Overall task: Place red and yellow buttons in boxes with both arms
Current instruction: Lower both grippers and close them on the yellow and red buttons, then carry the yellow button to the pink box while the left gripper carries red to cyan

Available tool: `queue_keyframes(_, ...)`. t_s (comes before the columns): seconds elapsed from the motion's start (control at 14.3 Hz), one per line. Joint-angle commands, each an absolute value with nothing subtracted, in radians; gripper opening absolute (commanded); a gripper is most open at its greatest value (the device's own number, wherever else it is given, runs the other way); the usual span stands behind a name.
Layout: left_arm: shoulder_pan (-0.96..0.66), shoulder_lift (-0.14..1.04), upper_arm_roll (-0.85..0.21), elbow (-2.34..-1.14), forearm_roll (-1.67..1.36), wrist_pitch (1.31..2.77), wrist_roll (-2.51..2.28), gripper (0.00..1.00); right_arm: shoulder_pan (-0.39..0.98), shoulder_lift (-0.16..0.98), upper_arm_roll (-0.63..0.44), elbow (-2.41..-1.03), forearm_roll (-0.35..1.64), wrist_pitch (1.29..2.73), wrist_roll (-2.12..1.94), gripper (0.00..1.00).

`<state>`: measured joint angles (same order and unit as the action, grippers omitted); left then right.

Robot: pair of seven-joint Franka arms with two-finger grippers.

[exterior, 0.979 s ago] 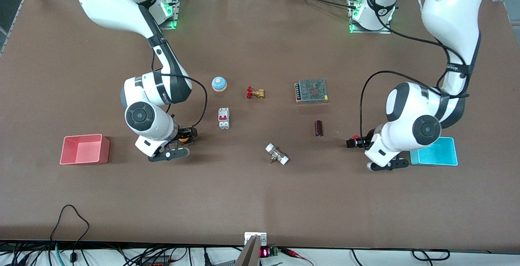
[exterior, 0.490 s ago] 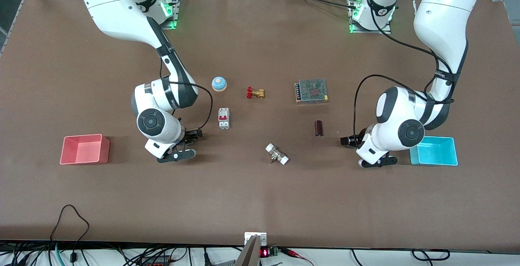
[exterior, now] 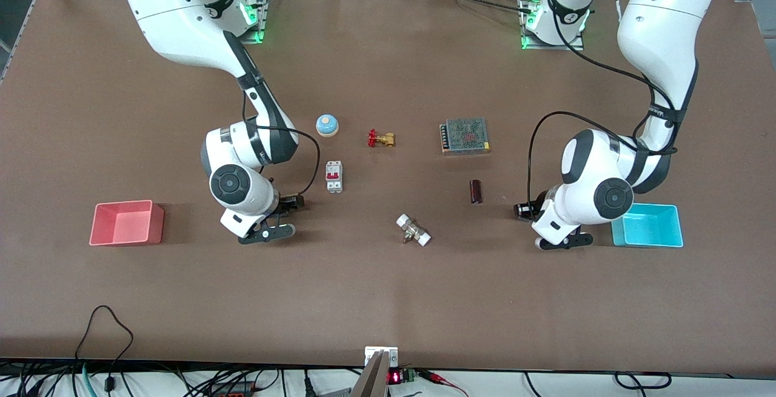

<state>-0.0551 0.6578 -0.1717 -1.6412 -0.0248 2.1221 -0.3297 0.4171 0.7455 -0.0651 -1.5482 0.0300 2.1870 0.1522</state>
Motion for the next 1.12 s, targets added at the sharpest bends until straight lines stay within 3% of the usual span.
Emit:
queue_keyframes(0.0, -0.058, 0.640, -0.167, -1.658, -0.028, 2.125, -0.337, 0.43, 0.420, 0.750, -0.061, -1.532, 0.043, 2.177, 0.150, 1.00)
queue_keyframes(0.28, -0.048, 0.612, -0.158, -1.643, -0.028, 2.086, -0.344, 0.32, 0.419, 0.750, -0.061, -1.543, 0.043, 2.175, 0.153, 1.00)
queue_keyframes(0.56, 0.009, 0.525, -0.156, -1.637, -0.028, 2.056, -0.327, 0.31, 0.417, 0.750, -0.061, -1.548, 0.044, 2.171, 0.155, 0.82)
queue_keyframes(0.77, 0.055, 0.497, -0.153, -1.624, -0.026, 2.034, -0.273, 0.31, 0.417, 0.747, -0.061, -1.549, 0.044, 2.155, 0.155, 0.57)
queue_keyframes(1.05, 0.136, 0.492, -0.152, -1.611, -0.023, 2.031, -0.140, 0.31, 0.417, 0.742, -0.061, -1.546, 0.046, 2.140, 0.153, 0.45)
